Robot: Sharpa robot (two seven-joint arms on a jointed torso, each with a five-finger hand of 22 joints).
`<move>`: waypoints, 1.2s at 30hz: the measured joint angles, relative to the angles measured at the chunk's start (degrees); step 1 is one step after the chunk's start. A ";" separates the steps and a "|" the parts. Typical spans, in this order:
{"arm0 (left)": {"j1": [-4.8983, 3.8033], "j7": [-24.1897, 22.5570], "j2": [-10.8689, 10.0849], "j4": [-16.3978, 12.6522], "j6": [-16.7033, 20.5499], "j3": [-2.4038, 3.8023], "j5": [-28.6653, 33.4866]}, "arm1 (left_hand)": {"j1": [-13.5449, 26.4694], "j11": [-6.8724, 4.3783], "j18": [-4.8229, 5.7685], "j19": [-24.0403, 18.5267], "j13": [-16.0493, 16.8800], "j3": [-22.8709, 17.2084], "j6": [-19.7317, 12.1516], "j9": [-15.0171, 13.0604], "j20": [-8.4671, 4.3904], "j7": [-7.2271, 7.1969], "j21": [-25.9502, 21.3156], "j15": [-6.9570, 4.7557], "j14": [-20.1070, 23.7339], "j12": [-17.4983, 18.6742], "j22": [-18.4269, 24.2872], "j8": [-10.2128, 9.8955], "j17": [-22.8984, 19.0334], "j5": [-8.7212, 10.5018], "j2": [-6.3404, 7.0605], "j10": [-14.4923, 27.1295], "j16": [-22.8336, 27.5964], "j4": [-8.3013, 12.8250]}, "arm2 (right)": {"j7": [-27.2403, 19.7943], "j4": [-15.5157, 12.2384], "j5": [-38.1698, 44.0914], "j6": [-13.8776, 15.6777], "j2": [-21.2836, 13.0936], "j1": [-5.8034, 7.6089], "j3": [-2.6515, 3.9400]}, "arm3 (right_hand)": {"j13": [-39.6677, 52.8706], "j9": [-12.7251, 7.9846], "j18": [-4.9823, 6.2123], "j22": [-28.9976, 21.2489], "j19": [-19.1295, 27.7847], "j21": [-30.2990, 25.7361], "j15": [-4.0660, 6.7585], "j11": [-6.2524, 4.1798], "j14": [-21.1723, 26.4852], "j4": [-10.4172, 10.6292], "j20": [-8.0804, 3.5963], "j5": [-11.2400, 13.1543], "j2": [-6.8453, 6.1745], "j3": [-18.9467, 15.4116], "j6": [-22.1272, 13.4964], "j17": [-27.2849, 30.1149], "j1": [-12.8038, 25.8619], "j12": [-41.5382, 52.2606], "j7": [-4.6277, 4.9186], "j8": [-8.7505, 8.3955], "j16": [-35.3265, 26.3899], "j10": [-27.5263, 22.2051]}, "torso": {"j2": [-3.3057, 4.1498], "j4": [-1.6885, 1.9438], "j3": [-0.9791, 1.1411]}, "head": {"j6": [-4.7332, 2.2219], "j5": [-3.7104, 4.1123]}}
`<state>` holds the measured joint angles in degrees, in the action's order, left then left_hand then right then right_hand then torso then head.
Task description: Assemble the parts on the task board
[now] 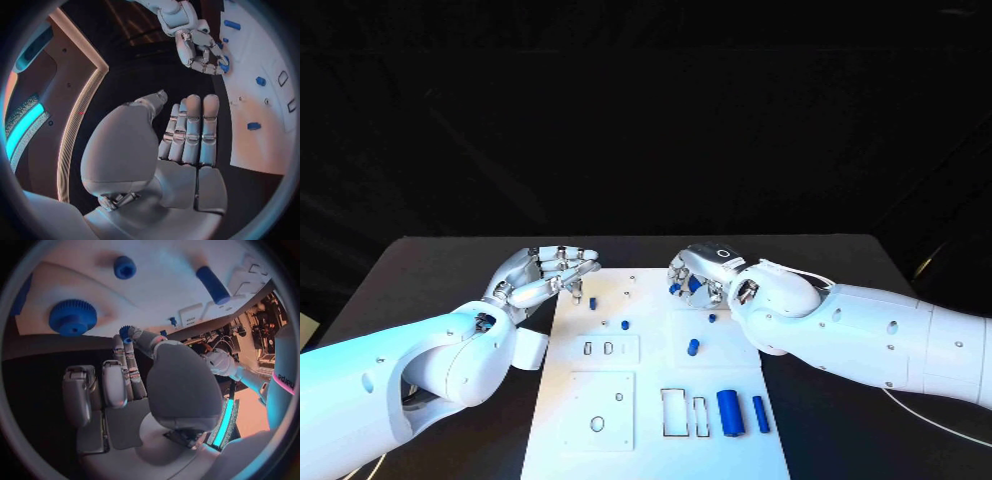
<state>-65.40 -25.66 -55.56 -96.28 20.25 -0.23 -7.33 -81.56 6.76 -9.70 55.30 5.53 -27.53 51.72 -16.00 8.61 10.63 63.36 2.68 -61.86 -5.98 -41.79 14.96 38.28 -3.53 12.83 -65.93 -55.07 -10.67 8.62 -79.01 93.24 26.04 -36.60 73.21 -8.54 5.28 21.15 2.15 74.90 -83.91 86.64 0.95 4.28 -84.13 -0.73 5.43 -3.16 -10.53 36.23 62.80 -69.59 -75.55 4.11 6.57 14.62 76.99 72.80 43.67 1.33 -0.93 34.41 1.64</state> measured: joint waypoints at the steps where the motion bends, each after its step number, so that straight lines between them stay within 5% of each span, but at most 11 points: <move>1: 0.00 0.00 0.00 0.02 0.00 0.00 0.01 | 0.00 0.00 0.00 0.00 0.00 0.00 0.00 -0.03 0.00 0.00 0.00 0.00 0.00 0.00 -0.07 0.00 0.00 0.00 0.00 0.00 0.00 0.00 | 0.09 0.18 0.00 0.28 0.37 0.00 0.01 | 0.00 0.01 0.00 0.00 0.00 0.00 0.00 0.00 0.00 -0.06 0.00 0.00 0.00 0.06 0.00 0.00 0.00 -0.01 0.00 0.00 0.00 0.00 | 0.01 0.00 0.00 | -0.01 -0.04; 17: -0.04 -0.04 0.44 -0.01 0.01 0.00 0.15 | 0.00 0.00 0.00 0.00 -0.01 0.00 0.00 -0.03 0.00 0.00 0.26 0.01 0.01 0.00 -0.17 0.21 -0.01 0.00 0.00 0.00 0.01 0.00 | 1.15 6.00 0.12 3.79 7.40 0.14 0.29 | 0.31 0.02 0.01 0.04 0.00 0.00 0.00 0.00 0.00 -0.23 0.01 0.06 0.00 -0.10 -0.02 -0.13 0.00 -0.36 0.00 -0.02 -0.01 0.00 | 0.39 0.21 -0.07 | -0.20 -0.43; 36: -0.14 -0.04 0.94 -0.09 0.00 0.00 0.26 | 0.00 0.00 0.00 -0.01 -0.02 -0.16 0.00 -0.09 0.00 0.00 0.26 0.01 0.01 0.00 -0.32 0.21 0.03 0.00 0.00 0.00 0.01 0.16 | 1.11 11.59 0.07 4.51 11.81 0.14 0.39 | 0.32 0.23 0.01 0.03 0.00 0.00 -0.01 0.00 0.00 -0.23 0.01 0.06 0.21 -0.12 -0.37 -0.19 -0.23 -0.58 0.17 -0.24 0.22 0.00 | 1.19 1.08 -0.74 | -0.40 -0.05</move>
<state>-65.54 -25.70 -54.62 -96.37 20.25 -0.23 -7.08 -81.56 6.76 -9.70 55.29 5.51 -27.68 51.72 -16.09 8.61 10.63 63.62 2.69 -61.85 -5.98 -42.11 15.17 38.31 -3.53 12.83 -65.94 -55.06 -10.50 9.74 -67.41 93.31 30.54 -24.79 73.34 -8.15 5.60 21.38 2.15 74.93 -83.91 86.64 0.94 4.28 -84.12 -0.97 5.43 -3.11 -10.32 36.11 62.43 -69.77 -75.79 3.53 6.73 14.38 77.21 72.80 44.85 2.41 -1.67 34.01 1.59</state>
